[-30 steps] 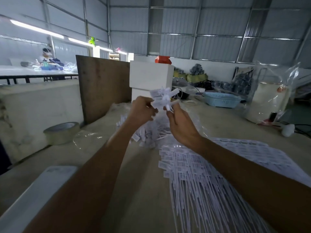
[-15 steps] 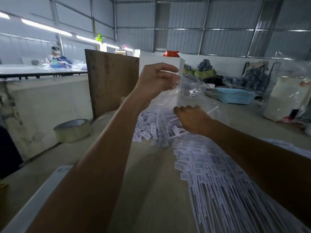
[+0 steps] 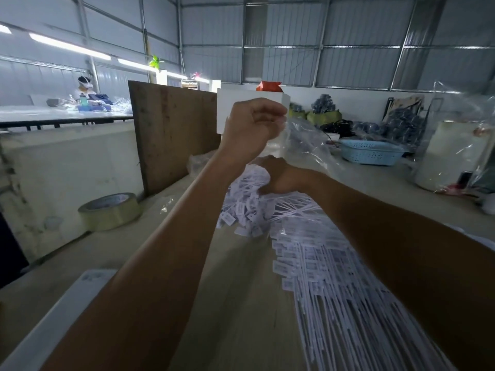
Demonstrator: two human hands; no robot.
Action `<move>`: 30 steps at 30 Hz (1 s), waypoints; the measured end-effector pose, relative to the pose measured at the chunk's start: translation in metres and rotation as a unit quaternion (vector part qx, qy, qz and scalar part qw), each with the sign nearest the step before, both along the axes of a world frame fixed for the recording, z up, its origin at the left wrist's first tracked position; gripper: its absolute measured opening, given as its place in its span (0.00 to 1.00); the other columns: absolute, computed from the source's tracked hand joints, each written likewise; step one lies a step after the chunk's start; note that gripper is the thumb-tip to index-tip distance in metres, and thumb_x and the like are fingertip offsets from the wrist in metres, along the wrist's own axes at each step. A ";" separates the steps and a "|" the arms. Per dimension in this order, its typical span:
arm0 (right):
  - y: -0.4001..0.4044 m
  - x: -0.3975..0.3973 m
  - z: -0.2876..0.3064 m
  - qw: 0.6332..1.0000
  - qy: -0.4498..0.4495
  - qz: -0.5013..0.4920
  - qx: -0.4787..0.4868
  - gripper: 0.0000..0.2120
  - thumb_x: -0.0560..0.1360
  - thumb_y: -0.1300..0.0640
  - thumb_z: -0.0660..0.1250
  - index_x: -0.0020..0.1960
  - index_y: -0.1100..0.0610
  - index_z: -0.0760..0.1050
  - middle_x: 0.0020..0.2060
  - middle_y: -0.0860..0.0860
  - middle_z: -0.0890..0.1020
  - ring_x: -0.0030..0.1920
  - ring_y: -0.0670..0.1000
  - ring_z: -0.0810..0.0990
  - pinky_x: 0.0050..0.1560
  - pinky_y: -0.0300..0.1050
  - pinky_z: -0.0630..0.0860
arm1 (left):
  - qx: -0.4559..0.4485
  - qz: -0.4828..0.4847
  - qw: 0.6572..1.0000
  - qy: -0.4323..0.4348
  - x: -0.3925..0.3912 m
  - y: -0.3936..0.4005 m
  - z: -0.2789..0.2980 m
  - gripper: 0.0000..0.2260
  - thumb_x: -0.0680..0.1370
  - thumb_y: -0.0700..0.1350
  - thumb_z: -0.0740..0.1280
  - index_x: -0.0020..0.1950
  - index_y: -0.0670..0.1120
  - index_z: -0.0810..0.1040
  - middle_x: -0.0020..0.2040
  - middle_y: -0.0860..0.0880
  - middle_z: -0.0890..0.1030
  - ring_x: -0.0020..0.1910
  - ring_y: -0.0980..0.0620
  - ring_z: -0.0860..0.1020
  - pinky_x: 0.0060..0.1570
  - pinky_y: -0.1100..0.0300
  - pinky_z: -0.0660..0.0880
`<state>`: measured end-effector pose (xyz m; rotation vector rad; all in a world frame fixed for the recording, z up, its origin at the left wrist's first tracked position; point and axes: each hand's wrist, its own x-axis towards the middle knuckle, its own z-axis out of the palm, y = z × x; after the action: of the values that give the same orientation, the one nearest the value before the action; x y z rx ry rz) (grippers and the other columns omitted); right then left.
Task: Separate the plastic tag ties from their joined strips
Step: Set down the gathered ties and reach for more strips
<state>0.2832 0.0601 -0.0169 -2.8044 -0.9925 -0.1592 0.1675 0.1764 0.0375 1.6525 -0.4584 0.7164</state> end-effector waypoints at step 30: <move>-0.098 -0.046 0.007 0.955 -0.057 -0.089 -0.277 0.22 0.75 0.48 0.72 0.67 0.49 0.72 0.62 0.52 0.78 0.55 0.54 0.77 0.51 0.46 0.75 | 0.611 -0.081 0.773 0.152 -0.003 -0.066 -0.054 0.14 0.73 0.51 0.75 0.57 0.50 0.82 0.57 0.51 0.81 0.55 0.51 0.79 0.60 0.53 0.75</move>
<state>0.2377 -0.0377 -0.0099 -3.4358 -0.9187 -0.0722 0.1644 0.1103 -0.0160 2.8290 -0.9205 -0.1157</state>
